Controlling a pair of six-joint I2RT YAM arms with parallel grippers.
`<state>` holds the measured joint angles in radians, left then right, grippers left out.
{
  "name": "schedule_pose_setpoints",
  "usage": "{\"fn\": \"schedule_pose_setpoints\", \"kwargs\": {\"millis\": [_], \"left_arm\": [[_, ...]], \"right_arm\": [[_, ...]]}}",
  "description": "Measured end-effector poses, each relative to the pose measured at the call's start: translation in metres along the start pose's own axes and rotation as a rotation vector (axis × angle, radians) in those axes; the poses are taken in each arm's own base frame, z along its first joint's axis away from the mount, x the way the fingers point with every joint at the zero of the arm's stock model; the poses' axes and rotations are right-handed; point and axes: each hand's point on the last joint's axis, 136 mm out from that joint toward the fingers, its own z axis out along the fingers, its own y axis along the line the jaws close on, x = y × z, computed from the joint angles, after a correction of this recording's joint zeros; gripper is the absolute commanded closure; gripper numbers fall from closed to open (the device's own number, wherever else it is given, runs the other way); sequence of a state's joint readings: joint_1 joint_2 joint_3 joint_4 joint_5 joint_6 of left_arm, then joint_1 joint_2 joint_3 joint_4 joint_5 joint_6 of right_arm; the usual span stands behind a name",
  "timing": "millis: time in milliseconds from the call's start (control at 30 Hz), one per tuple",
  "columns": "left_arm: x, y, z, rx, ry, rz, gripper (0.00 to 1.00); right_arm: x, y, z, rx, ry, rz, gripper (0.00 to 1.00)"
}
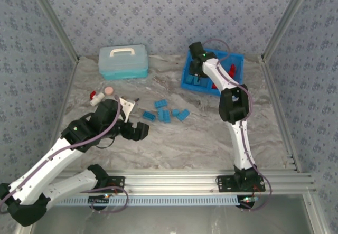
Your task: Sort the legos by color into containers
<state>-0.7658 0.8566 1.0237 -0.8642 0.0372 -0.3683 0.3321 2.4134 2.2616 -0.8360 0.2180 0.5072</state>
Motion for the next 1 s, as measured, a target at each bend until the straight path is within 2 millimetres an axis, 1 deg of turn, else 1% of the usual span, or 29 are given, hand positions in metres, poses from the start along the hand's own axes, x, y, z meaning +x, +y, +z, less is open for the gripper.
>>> {"fn": "schedule_pose_setpoints", "kwargs": {"millis": [100,200,300,400,467,500,533,567,600,633,667,700,733,800,833,867,1000], "left_arm": [[0.0,0.0,0.001,-0.001,0.002,0.0,0.01],[0.0,0.0,0.001,-0.001,0.003,0.0,0.01],[0.0,0.0,0.001,-0.002,0.003,0.0,0.01],[0.0,0.0,0.001,-0.002,0.003,0.0,0.01],[0.0,0.0,0.001,-0.001,0.002,0.0,0.01],[0.0,0.0,0.0,-0.001,0.002,0.0,0.01],[0.0,0.0,0.0,-0.001,0.001,0.0,0.01],[0.0,0.0,0.0,-0.001,0.001,0.0,0.01],[0.0,0.0,0.0,-0.001,0.001,0.0,0.01],[0.0,0.0,0.0,0.0,0.0,0.0,0.01],[0.0,0.0,0.0,0.0,0.0,0.0,0.01],[0.0,0.0,0.0,0.0,0.0,0.0,0.01],[0.0,0.0,0.0,0.0,0.0,0.0,0.01],[0.0,0.0,0.001,0.0,0.0,0.0,0.01],[0.001,0.0,0.001,0.0,0.002,0.0,0.01],[0.001,0.0,0.002,-0.001,0.003,0.0,0.01],[0.003,0.001,0.003,-0.001,0.011,0.0,0.01]], "right_arm": [[-0.004,0.004,-0.007,-0.011,-0.003,-0.005,0.45],[-0.013,0.012,-0.022,-0.03,-0.029,-0.013,0.46],[-0.008,0.018,-0.048,-0.033,-0.042,-0.035,0.45],[0.018,0.02,-0.091,-0.033,-0.052,-0.063,0.44],[0.049,0.021,-0.126,-0.05,-0.059,-0.069,0.43],[0.062,0.021,-0.14,-0.061,-0.064,-0.065,0.41],[0.08,0.023,-0.154,-0.081,-0.067,-0.055,0.39],[0.097,0.023,-0.164,-0.095,-0.061,-0.042,0.37],[0.113,0.023,-0.169,-0.106,-0.051,-0.026,0.35],[0.128,0.021,-0.17,-0.111,-0.036,-0.003,0.3],[0.146,0.016,-0.165,-0.103,-0.007,0.026,0.26],[0.158,0.011,-0.158,-0.088,0.013,0.052,0.23],[0.171,0.006,-0.148,-0.069,0.04,0.084,0.18],[0.194,-0.003,-0.128,-0.027,0.093,0.133,0.13],[0.204,-0.005,-0.118,-0.007,0.118,0.152,0.12],[0.21,-0.005,-0.111,0.007,0.137,0.17,0.12],[0.221,0.004,-0.089,0.012,0.177,0.231,0.12]]}}
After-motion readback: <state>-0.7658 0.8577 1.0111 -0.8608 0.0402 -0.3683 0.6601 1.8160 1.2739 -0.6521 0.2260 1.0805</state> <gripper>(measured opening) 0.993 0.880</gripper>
